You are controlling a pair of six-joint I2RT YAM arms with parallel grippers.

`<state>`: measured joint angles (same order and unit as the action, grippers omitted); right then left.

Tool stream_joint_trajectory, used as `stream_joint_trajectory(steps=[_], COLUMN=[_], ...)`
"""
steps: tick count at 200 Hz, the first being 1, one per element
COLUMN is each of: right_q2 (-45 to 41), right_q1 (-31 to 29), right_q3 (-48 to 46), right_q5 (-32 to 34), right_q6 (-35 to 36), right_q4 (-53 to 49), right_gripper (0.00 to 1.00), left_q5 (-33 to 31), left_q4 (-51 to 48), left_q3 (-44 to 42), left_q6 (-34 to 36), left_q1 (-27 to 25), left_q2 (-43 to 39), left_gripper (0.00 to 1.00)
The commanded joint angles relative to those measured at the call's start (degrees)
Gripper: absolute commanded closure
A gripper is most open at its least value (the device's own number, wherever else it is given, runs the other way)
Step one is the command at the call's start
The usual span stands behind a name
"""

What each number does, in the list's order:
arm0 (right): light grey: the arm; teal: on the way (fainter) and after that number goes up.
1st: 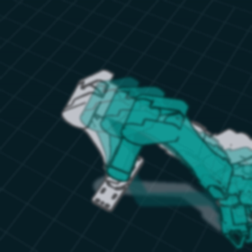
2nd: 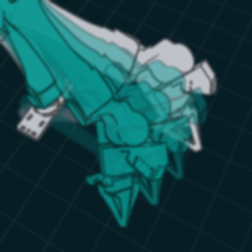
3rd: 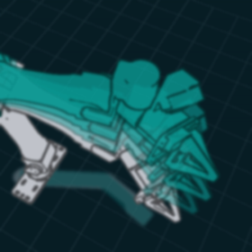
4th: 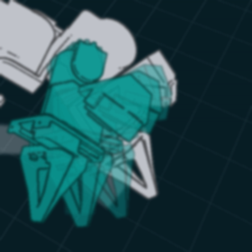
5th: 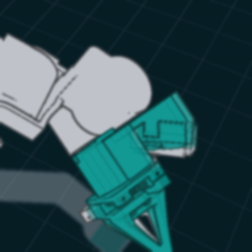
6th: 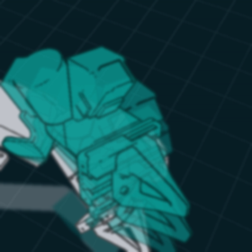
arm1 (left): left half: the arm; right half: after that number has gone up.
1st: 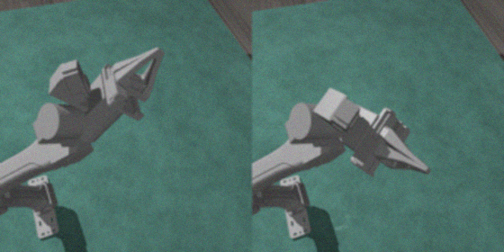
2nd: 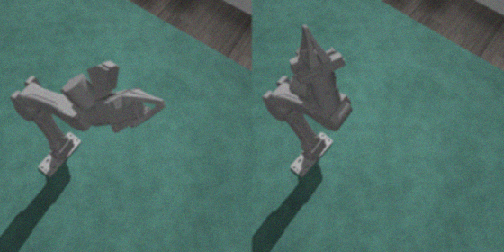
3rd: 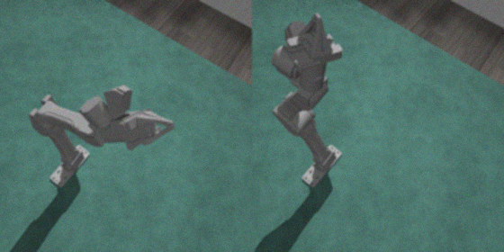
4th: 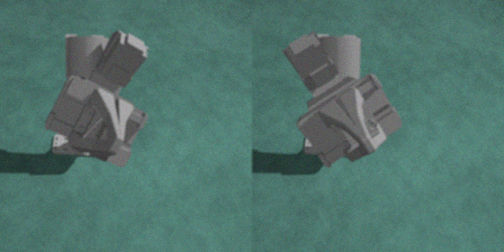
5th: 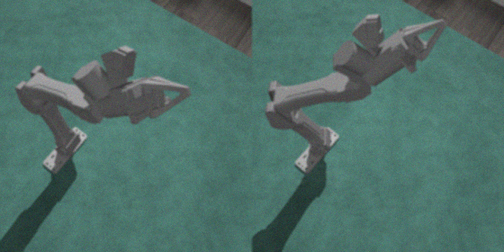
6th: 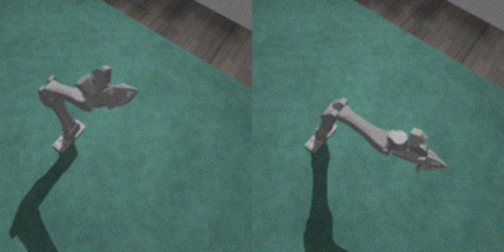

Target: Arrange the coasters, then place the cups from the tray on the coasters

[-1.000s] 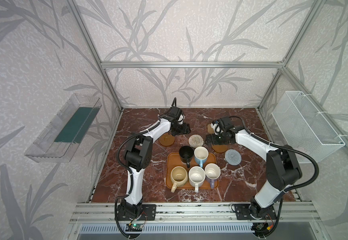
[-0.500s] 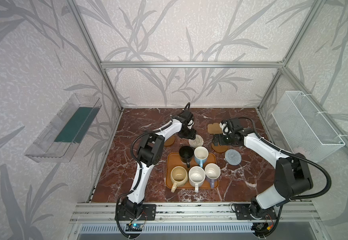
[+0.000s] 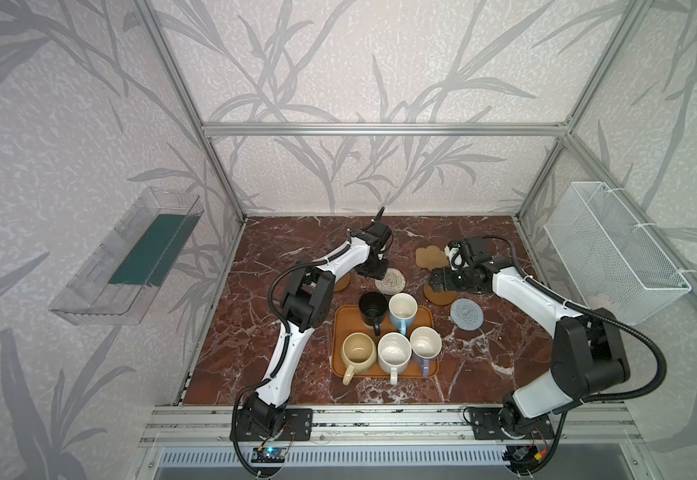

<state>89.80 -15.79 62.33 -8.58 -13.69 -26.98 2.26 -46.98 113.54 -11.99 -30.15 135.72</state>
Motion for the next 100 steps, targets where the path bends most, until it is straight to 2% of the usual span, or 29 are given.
stream_joint_trajectory(steps=[1,100], right_q2=[-1.74,-0.90], right_q1=[0.23,0.23], right_q3=[-0.91,0.24], right_q5=[-0.10,-0.83], right_q6=[-0.05,0.38], right_q4=[0.80,0.76], right_gripper=[0.01,0.01], left_q5=[-5.90,-7.74], left_q4=[-4.67,-5.16], left_q3=[-0.45,-3.05], left_q6=[-1.78,-3.35], left_q1=[0.94,3.67], left_q2=[-0.09,-3.34], left_gripper=[0.55,0.58])
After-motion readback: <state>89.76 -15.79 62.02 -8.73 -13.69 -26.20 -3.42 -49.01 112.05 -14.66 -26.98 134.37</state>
